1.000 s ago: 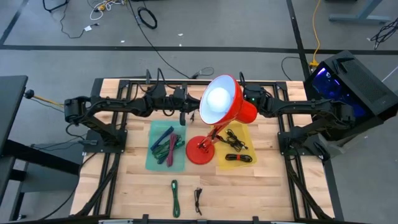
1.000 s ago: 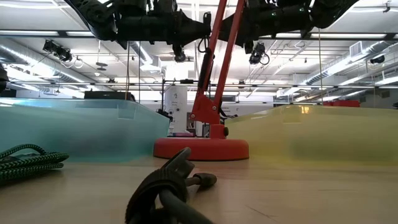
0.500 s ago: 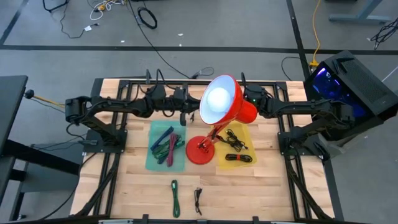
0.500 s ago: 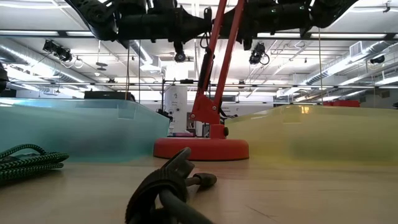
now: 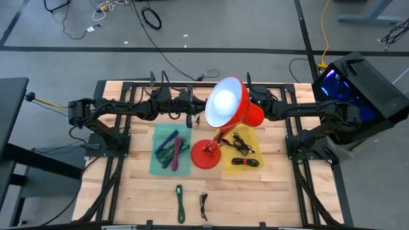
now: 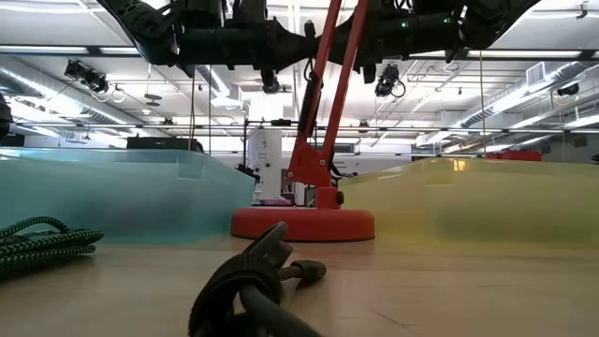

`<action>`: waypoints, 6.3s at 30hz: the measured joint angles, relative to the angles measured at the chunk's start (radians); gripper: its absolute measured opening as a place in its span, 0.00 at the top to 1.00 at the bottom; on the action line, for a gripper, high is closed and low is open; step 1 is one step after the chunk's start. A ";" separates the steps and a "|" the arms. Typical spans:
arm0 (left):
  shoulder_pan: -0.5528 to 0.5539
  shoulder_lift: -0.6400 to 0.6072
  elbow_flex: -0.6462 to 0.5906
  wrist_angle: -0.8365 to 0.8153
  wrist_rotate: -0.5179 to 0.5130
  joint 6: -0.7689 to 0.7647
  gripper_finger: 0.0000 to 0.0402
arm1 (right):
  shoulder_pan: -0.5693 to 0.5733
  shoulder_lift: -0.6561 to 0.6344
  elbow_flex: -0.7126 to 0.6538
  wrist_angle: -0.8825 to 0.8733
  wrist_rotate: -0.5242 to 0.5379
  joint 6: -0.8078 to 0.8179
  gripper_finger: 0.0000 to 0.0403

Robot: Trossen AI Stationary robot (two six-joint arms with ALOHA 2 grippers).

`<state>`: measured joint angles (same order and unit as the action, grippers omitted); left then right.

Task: Pick & Place USB Port
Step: Put the black charger cable into the yellow bin, then put the green patterned charger cable into the blue bin

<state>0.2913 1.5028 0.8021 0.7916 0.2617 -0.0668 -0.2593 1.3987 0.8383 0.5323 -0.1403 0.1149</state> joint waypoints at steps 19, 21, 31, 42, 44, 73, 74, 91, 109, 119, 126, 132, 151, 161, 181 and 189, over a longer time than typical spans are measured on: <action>0.083 0.003 0.004 -0.065 0.082 0.001 0.92 | 0.001 0.002 0.002 -0.056 -0.002 0.008 0.59; 0.091 0.003 0.004 -0.081 0.077 0.008 0.92 | 0.001 0.002 0.002 -0.065 -0.001 0.004 0.59; 0.142 0.005 0.004 -0.111 0.076 -0.037 0.92 | -0.013 0.000 0.002 -0.059 -0.091 0.023 0.59; 0.053 0.003 0.004 -0.089 0.060 -0.014 0.92 | -0.012 0.000 0.002 -0.046 -0.011 0.004 0.59; 0.032 0.003 0.004 -0.089 0.046 0.003 0.92 | -0.013 0.000 0.002 -0.044 -0.010 0.005 0.59; -0.015 0.003 0.001 -0.034 -0.013 -0.018 0.75 | 0.009 0.039 0.002 0.045 -0.049 0.010 0.96; -0.015 0.003 0.001 -0.038 -0.011 -0.023 0.72 | 0.006 0.039 0.002 0.038 -0.049 0.007 0.96; 0.069 -0.005 0.004 -0.156 0.104 -0.090 0.62 | -0.074 -0.100 0.000 -0.331 0.013 0.066 0.97; 0.162 -0.081 0.003 -0.770 0.183 0.014 0.62 | 0.222 -0.206 0.000 -1.059 0.109 0.441 0.97; 0.133 -0.201 0.003 -1.088 0.117 0.048 0.62 | 0.366 -0.188 0.000 -1.098 0.286 0.558 0.93; 0.035 -0.285 0.002 -1.218 0.099 -0.005 0.62 | 0.388 -0.170 0.001 -1.099 0.263 0.556 0.68; -0.109 -0.351 0.003 -1.275 0.063 -0.065 0.62 | 0.389 -0.163 0.001 -1.097 0.301 0.517 0.51; -0.909 -0.262 0.003 -1.052 -0.450 -0.323 0.62 | 0.383 -0.163 0.001 -0.963 0.596 0.363 0.39; -0.987 -0.013 0.054 -0.924 -0.431 -0.182 0.62 | 0.382 -0.163 0.001 -0.920 0.596 0.346 0.39; -0.976 0.257 0.383 -1.276 -0.354 0.053 0.62 | 0.382 -0.163 0.001 -0.907 0.595 0.295 0.39; -0.962 0.294 0.410 -1.308 -0.353 0.181 0.62 | 0.382 -0.163 0.001 -0.877 0.594 0.293 0.39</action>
<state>-0.6704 1.7966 1.2118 -0.5169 -0.0917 0.1142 0.1230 1.2354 0.8394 -0.3444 0.4538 0.4076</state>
